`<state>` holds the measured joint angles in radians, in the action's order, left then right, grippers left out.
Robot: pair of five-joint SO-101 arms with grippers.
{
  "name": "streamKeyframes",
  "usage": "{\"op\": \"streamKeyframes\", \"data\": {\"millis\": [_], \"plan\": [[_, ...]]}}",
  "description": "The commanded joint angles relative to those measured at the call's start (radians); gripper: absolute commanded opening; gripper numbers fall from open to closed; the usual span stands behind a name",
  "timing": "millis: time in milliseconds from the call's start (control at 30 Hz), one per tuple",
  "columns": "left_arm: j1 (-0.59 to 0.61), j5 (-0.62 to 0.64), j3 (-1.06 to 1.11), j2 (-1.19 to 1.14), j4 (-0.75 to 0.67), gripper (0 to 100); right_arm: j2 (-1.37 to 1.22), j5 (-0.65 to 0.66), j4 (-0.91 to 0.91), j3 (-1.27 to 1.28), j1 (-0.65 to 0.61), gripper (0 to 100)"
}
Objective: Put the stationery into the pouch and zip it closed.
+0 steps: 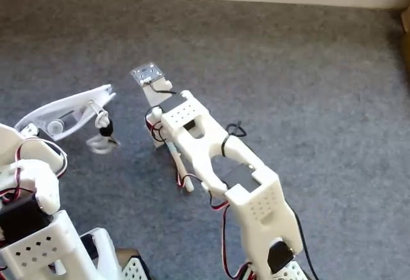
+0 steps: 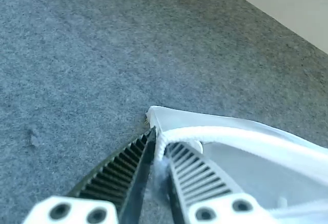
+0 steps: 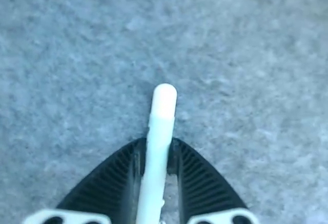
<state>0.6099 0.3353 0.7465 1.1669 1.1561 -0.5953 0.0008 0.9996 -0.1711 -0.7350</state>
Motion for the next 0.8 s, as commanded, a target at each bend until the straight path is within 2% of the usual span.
{"op": "streamKeyframes", "data": {"millis": [0,633,767], "plan": [[0.015,0.006,-0.012,0.008,-0.021,1,0.048,0.017,0.018,-0.016,0.028,0.5],[0.008,0.008,-0.012,0.008,-0.021,1,0.205,0.021,0.096,-0.015,0.062,0.5],[-0.033,0.008,-0.012,0.008,-0.021,1,0.206,0.018,0.093,-0.018,0.084,0.5]]}}
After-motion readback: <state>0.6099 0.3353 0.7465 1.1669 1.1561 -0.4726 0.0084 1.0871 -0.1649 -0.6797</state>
